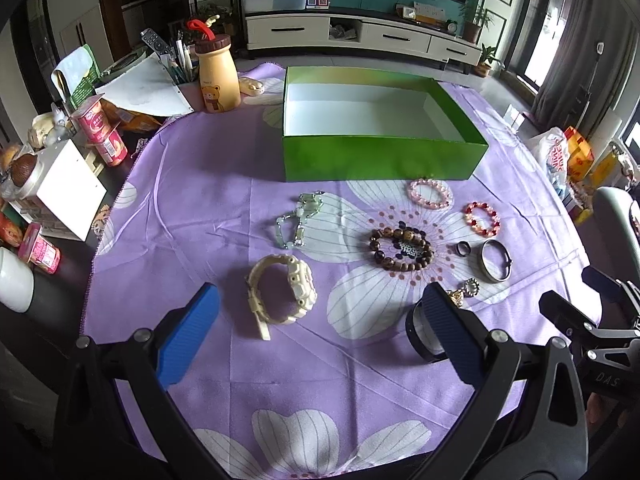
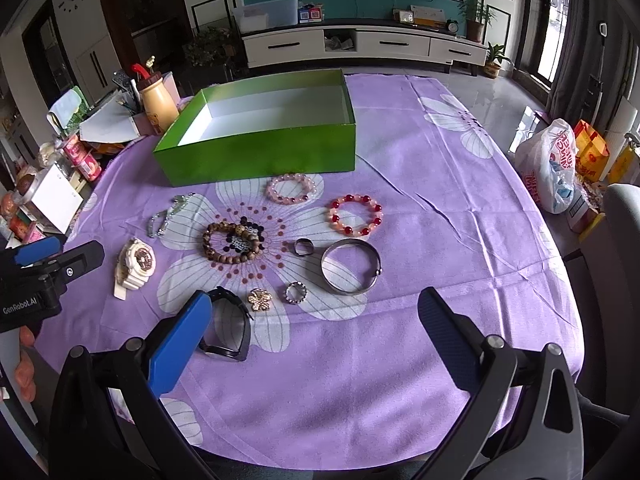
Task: Organize jewelry
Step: 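Grasp the black-strap watch with the right tool while the left tool grasps the white watch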
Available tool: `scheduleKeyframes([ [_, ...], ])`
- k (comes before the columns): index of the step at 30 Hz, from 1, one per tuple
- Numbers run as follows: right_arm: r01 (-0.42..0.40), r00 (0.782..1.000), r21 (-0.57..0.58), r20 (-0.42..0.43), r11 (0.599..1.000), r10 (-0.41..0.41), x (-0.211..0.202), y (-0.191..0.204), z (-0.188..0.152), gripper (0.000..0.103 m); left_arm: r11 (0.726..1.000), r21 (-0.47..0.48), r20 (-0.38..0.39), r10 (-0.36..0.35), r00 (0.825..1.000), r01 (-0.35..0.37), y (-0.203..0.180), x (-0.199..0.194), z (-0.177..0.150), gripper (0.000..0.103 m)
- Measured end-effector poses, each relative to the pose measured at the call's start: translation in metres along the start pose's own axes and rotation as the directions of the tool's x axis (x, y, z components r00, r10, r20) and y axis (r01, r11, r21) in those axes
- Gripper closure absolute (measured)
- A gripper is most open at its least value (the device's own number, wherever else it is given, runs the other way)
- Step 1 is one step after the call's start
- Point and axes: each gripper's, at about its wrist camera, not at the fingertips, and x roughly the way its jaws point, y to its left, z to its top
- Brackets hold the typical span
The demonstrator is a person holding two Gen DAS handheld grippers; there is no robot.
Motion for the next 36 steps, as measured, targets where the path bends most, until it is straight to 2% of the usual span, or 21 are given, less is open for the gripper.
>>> scheduleKeyframes([
  [5, -0.046, 0.999, 0.02, 0.004, 0.999, 0.046, -0.001, -0.003, -0.002, 0.001, 0.994, -0.071, -0.014, -0.088, 0.996, 0.086, 0.019, 0.002, 0.001, 0.002],
  [10, -0.115, 0.993, 0.032, -0.022, 0.993, 0.116, 0.007, -0.003, -0.01, 0.001, 0.988, -0.099, -0.043, -0.125, 0.991, 0.12, 0.026, 0.016, -0.004, 0.019],
  [12, -0.132, 0.99, 0.035, -0.036, 0.991, 0.133, 0.012, -0.001, -0.014, 0.001, 0.986, -0.1, -0.062, -0.137, 0.989, 0.13, 0.026, 0.023, -0.007, 0.03],
  [15, -0.165, 0.984, 0.045, -0.058, 0.985, 0.168, 0.02, 0.0, -0.019, 0.01, 0.981, -0.111, -0.084, -0.167, 0.982, 0.158, 0.027, 0.033, -0.011, 0.045],
  [17, -0.174, 0.981, 0.045, -0.078, 0.984, 0.177, 0.026, 0.003, -0.022, 0.018, 0.979, -0.119, -0.09, -0.176, 0.98, 0.165, 0.028, 0.038, -0.012, 0.05],
  [20, -0.183, 0.977, 0.035, -0.106, 0.982, 0.186, 0.036, 0.009, -0.028, 0.028, 0.979, -0.121, -0.097, -0.177, 0.979, 0.165, 0.029, 0.045, -0.014, 0.051],
  [25, -0.203, 0.966, 0.044, -0.152, 0.978, 0.207, 0.056, 0.016, -0.035, 0.051, 0.984, -0.105, -0.115, -0.153, 0.982, 0.141, 0.028, 0.06, -0.015, 0.066],
  [28, -0.203, 0.963, 0.06, -0.168, 0.977, 0.21, 0.067, 0.017, -0.035, 0.061, 0.985, -0.101, -0.128, -0.149, 0.981, 0.137, 0.027, 0.068, -0.016, 0.067],
  [32, -0.206, 0.956, 0.069, -0.2, 0.976, 0.216, 0.082, 0.022, -0.034, 0.071, 0.987, -0.086, -0.138, -0.148, 0.979, 0.137, 0.025, 0.079, -0.015, 0.072],
  [34, -0.211, 0.949, 0.081, -0.222, 0.974, 0.224, 0.089, 0.022, -0.034, 0.079, 0.989, -0.078, -0.139, -0.138, 0.981, 0.128, 0.024, 0.082, -0.014, 0.077],
  [36, -0.212, 0.947, 0.081, -0.229, 0.974, 0.225, 0.093, 0.024, -0.034, 0.082, 0.99, -0.071, -0.147, -0.134, 0.98, 0.125, 0.024, 0.086, -0.013, 0.083],
])
